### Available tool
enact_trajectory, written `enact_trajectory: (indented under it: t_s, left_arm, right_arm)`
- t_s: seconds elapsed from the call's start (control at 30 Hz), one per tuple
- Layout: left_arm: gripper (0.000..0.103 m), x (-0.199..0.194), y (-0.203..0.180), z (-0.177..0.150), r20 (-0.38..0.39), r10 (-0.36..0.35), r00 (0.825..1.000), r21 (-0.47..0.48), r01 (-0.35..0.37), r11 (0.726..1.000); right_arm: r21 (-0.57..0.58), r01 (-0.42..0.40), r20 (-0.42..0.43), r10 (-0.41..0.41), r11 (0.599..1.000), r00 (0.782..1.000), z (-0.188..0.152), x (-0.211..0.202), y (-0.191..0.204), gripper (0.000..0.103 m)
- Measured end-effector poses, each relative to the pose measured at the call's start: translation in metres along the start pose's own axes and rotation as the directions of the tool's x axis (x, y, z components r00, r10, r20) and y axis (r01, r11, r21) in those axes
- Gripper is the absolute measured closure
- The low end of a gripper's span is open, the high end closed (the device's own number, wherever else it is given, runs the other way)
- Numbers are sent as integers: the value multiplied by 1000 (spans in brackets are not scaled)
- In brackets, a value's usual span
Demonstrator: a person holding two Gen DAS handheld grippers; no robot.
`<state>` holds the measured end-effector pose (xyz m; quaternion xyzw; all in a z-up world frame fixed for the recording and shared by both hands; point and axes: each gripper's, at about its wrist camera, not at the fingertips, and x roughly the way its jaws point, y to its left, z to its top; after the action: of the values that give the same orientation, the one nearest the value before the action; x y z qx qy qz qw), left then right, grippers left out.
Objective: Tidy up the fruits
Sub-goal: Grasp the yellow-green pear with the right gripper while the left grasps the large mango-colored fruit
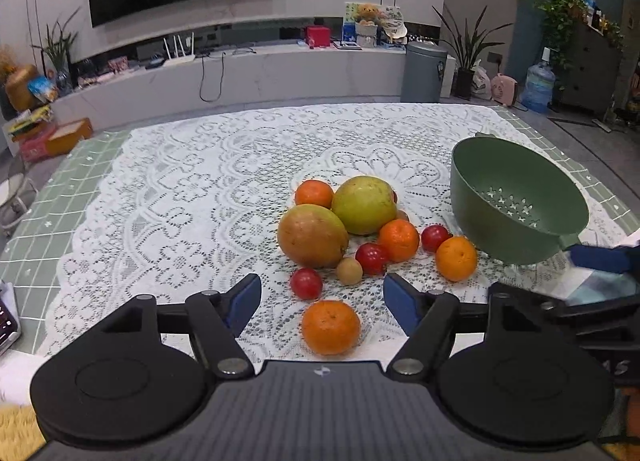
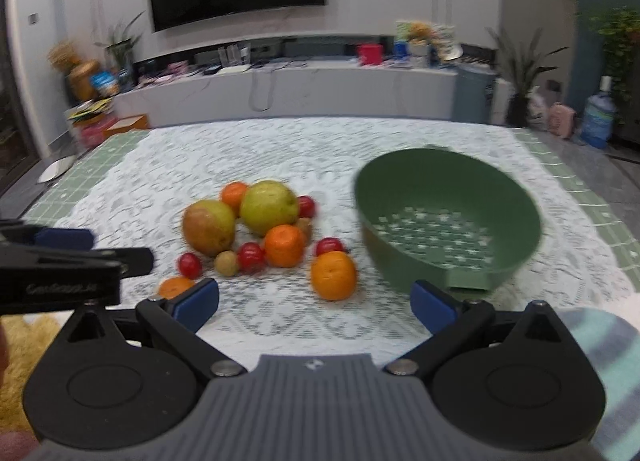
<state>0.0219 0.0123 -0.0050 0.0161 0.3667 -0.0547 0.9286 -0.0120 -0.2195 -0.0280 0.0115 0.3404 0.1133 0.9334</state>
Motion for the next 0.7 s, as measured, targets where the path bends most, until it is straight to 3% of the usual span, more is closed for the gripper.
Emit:
enact_trajectory:
  t_s: [0.07, 0.2, 0.33, 0.7]
  left_arm:
    - [21, 3, 4, 7, -9, -12, 1000, -4, 12, 1000]
    - [21, 16, 15, 22, -44, -59, 997, -26, 58, 998]
    - [20, 39, 26, 37, -83, -90, 992, -50, 86, 995]
    - [18, 106, 56, 47, -191, -147, 971, -140, 121, 983]
  right_arm:
    - [-17, -38, -27, 37, 999, 999, 5, 9, 1, 20]
    - [-109, -89, -49, 84, 990, 995, 23, 30, 8, 21]
    - [-266, -137, -45, 130, 954, 991, 42, 53, 21, 21]
    - [-487, -147, -83, 122, 861, 989, 73, 138, 40, 21]
